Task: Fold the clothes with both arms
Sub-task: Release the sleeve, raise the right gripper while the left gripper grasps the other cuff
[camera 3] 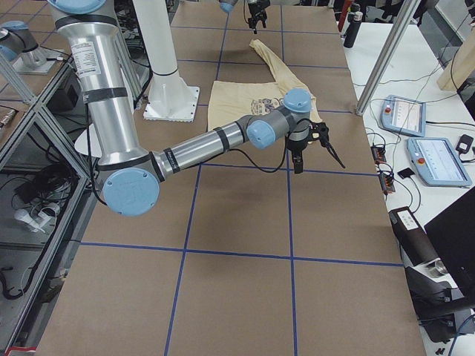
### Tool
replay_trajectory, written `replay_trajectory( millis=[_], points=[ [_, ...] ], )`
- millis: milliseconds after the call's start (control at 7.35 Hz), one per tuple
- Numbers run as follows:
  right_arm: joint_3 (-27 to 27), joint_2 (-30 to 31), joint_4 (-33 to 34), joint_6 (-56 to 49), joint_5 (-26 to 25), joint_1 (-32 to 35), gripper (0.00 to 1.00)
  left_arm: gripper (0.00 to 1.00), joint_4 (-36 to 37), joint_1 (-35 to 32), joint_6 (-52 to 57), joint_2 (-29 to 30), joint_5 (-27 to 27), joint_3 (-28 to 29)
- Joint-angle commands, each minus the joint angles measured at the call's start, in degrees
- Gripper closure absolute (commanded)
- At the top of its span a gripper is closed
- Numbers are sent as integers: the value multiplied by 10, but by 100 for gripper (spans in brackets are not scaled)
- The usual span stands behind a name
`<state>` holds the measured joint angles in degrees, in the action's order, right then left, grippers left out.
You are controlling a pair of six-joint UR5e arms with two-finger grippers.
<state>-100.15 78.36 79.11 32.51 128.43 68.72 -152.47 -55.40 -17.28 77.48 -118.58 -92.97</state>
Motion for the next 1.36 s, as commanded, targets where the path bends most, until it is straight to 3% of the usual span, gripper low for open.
replay_trajectory(
  millis=[0, 136, 544, 680, 816, 1088, 1224],
  points=[
    [0, 11, -11, 0, 3, 4, 0, 20, 2, 41, 0, -8, 5, 2],
    [1, 11, -11, 0, 2, 4, 0, 41, 2, 54, -1, -8, 5, 3],
    [0, 28, -11, -3, 2, 4, 0, 59, 3, 68, 0, -14, 9, 5],
    [0, 27, -11, -3, 2, 4, 0, 72, 3, 69, 1, -15, 9, 5],
    [0, 27, -11, -3, 2, 4, 0, 98, 3, 69, 1, -15, 12, 6],
    [-2, 29, -11, -1, 3, 4, 0, 100, 3, 67, 2, -9, 57, 1],
    [-2, 29, -11, -1, 2, 4, 0, 100, 5, 65, 2, -5, 52, -16]
  ],
)
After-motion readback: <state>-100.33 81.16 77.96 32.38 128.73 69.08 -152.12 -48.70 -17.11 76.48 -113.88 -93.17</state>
